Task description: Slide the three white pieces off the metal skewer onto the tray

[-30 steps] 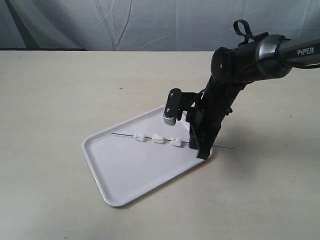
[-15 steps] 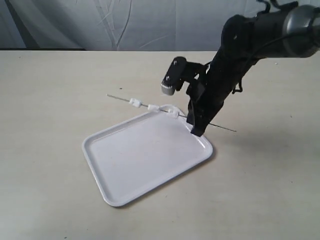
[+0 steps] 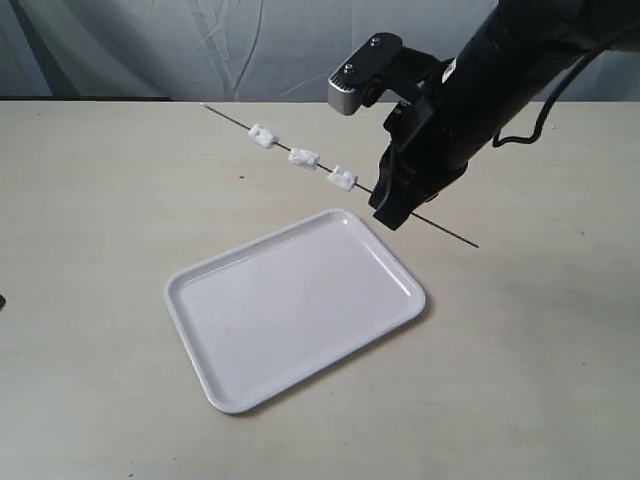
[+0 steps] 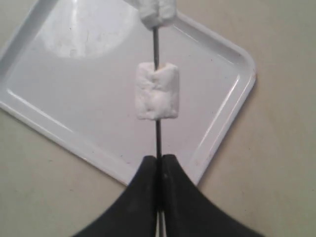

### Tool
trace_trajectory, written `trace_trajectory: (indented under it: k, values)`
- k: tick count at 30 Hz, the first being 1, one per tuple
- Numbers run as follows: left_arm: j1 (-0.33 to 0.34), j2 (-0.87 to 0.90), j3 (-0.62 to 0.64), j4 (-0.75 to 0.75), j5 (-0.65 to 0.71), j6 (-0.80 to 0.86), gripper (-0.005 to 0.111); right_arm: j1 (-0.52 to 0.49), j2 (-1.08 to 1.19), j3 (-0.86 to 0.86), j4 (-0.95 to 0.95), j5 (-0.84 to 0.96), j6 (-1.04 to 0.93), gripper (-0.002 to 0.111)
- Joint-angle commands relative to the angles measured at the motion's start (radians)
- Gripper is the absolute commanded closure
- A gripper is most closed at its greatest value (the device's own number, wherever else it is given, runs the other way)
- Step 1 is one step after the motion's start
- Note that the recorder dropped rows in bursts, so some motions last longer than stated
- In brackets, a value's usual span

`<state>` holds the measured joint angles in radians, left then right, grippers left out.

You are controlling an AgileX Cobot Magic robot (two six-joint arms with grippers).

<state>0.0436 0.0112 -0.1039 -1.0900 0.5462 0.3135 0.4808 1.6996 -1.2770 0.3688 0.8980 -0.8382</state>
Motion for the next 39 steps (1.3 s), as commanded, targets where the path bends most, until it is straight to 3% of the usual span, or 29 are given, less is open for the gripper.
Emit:
trace_trajectory:
  k: [1, 4, 13, 16, 20, 25, 28, 32, 39]
  values:
    - [-0.006, 0.102, -0.08, -0.006, 0.252, 0.011, 0.107, 0.0, -0.02, -0.004, 0.029, 0.006, 0.017, 0.109]
    - [-0.006, 0.214, -0.126, 0.019, 0.367, 0.046, 0.107, 0.0, -0.02, -0.004, 0.029, 0.006, 0.076, 0.109]
    - [-0.006, 0.608, -0.192, -0.012, 0.422, 0.224, 0.107, 0.0, -0.02, 0.0, 0.096, 0.076, 0.229, 0.109]
    - [-0.006, 0.747, -0.192, -0.167, 0.427, 0.353, 0.107, 0.0, -0.02, 0.02, 0.126, 0.079, 0.274, 0.109]
    - [-0.006, 0.934, -0.192, -0.503, 0.436, 0.588, 0.107, 0.0, -0.02, 0.127, 0.22, 0.045, 0.279, 0.109]
    - [-0.006, 1.116, -0.192, -0.56, 0.404, 0.72, 0.107, 0.002, -0.02, 0.276, 0.432, 0.007, 0.248, 0.109]
    - [-0.006, 1.204, -0.192, -0.654, 0.392, 0.802, 0.099, 0.03, -0.022, 0.352, 0.527, -0.015, 0.207, 0.109]
    - [-0.006, 1.322, -0.192, -0.654, 0.392, 0.93, 0.088, 0.087, -0.022, 0.407, 0.63, -0.09, 0.17, 0.109]
    - [-0.006, 1.474, -0.215, -0.654, 0.434, 0.981, 0.072, 0.188, -0.022, 0.424, 0.74, -0.152, 0.155, 0.109]
